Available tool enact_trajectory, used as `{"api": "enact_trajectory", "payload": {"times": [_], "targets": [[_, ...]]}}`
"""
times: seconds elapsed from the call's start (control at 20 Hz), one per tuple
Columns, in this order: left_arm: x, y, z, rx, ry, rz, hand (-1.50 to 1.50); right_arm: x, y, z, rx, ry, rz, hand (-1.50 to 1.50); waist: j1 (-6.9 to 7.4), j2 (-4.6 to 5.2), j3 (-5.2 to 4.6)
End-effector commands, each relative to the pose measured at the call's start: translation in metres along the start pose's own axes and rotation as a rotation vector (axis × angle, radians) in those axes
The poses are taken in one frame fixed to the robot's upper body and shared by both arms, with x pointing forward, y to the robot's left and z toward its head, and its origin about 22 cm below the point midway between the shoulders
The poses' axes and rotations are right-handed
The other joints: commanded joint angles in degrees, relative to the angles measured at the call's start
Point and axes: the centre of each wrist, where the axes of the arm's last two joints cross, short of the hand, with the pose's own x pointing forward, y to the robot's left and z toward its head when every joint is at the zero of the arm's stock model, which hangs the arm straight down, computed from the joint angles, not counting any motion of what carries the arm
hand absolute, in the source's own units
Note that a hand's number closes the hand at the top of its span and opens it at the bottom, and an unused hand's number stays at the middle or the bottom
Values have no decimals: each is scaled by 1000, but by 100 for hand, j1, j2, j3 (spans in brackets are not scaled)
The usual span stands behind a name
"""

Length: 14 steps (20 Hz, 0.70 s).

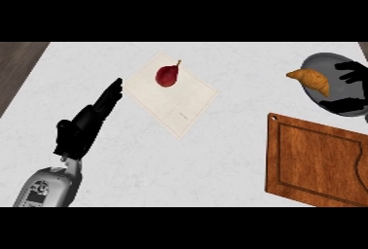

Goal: Pick the croissant from the cutting board and place it in the pan

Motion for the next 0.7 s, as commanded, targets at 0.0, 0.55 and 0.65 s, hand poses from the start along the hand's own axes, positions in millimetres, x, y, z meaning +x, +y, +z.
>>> {"api": "enact_trajectory", "payload": {"times": [0.0, 0.55, 0.65], "targets": [[4, -4, -3, -14, -15, 8, 0, 8, -5, -6, 19, 12, -87, -150, 78, 51, 20], [0, 0, -1, 15, 0, 9, 0, -4, -8, -1, -104, -55, -623, -150, -86, 51, 42], [-4, 9, 4, 28, 1, 4, 0, -15, -37, -2, -89, -66, -680, -150, -65, 30, 32]]}}
